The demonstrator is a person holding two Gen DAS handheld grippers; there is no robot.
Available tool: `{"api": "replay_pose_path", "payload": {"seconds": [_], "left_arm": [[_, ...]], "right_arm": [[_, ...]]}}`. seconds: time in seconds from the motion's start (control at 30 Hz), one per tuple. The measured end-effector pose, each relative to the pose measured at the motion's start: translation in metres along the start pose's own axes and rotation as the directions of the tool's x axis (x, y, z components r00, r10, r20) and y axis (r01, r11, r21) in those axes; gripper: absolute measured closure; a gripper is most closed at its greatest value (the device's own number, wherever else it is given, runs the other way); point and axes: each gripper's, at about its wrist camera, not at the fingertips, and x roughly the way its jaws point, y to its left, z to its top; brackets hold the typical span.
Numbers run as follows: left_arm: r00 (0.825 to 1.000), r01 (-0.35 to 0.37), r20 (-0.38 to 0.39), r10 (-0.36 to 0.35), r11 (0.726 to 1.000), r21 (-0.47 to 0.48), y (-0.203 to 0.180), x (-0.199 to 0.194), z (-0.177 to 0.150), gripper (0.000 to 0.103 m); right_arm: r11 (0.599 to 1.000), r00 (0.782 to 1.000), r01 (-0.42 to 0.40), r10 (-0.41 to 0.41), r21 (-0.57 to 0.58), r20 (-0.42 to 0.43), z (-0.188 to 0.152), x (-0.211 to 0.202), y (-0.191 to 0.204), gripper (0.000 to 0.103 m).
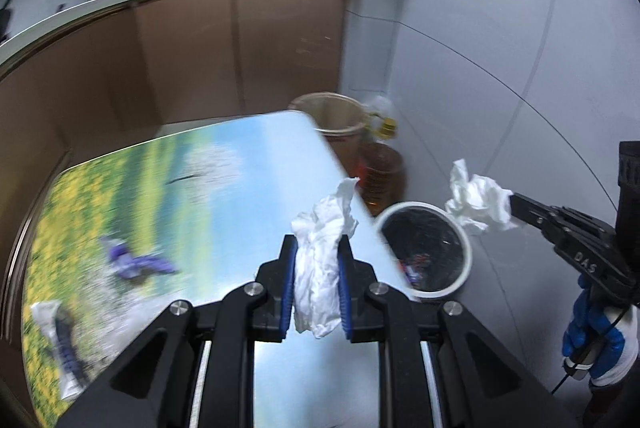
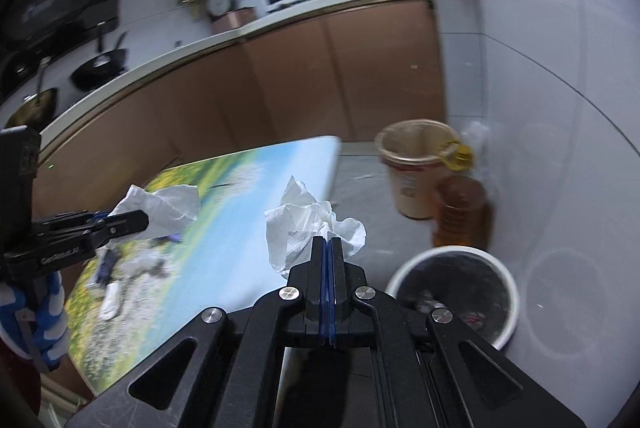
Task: Collect trash
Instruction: 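Carry both tissues over the trash bin and open both tools to drop them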
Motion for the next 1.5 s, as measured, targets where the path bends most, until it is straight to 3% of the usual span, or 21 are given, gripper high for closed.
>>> {"api": "replay_pose_path", "payload": {"seconds": [0.37, 0.7, 0.87, 0.97, 1.1, 1.23, 1.33, 1.5], "left_arm": [[0.982, 0.154, -0.128, -0.142, 0.984, 0.091, -0.103, 0.108, 0.035, 0.086], [0.951, 0.220, -0.235, -0.201, 0.974, 0.056, -0.137, 0.203, 0.051, 0.083], [0.936, 0.249, -0.259, -0.237, 0.969, 0.013, -0.139, 0.231, 0.051, 0.064], [0.929, 0.261, -0.271, -0.254, 0.965, -0.009, -0.139, 0.239, 0.048, 0.059], [0.930, 0.259, -0.266, -0.255, 0.966, -0.021, -0.135, 0.238, 0.046, 0.055], [0.930, 0.261, -0.258, -0.262, 0.965, -0.039, -0.129, 0.232, 0.044, 0.055], [0.935, 0.263, -0.235, -0.266, 0.964, -0.046, -0.124, 0.218, 0.043, 0.055], [0.953, 0.247, -0.171, -0.251, 0.968, -0.044, -0.114, 0.184, 0.041, 0.055]], "right_arm": [[0.983, 0.985, 0.168, -0.164, 0.079, -0.057, -0.012, 0.039, -0.075, 0.102], [0.961, 0.962, 0.251, -0.233, 0.119, -0.145, -0.029, 0.101, -0.121, 0.100], [0.954, 0.951, 0.274, -0.250, 0.119, -0.180, -0.037, 0.125, -0.135, 0.099], [0.949, 0.944, 0.290, -0.262, 0.121, -0.200, -0.042, 0.133, -0.140, 0.098], [0.944, 0.939, 0.303, -0.273, 0.128, -0.210, -0.048, 0.134, -0.143, 0.079], [0.944, 0.939, 0.302, -0.272, 0.130, -0.208, -0.051, 0.128, -0.138, 0.074], [0.947, 0.943, 0.296, -0.270, 0.124, -0.195, -0.049, 0.119, -0.126, 0.067], [0.954, 0.952, 0.278, -0.258, 0.110, -0.165, -0.045, 0.101, -0.104, 0.064]]}}
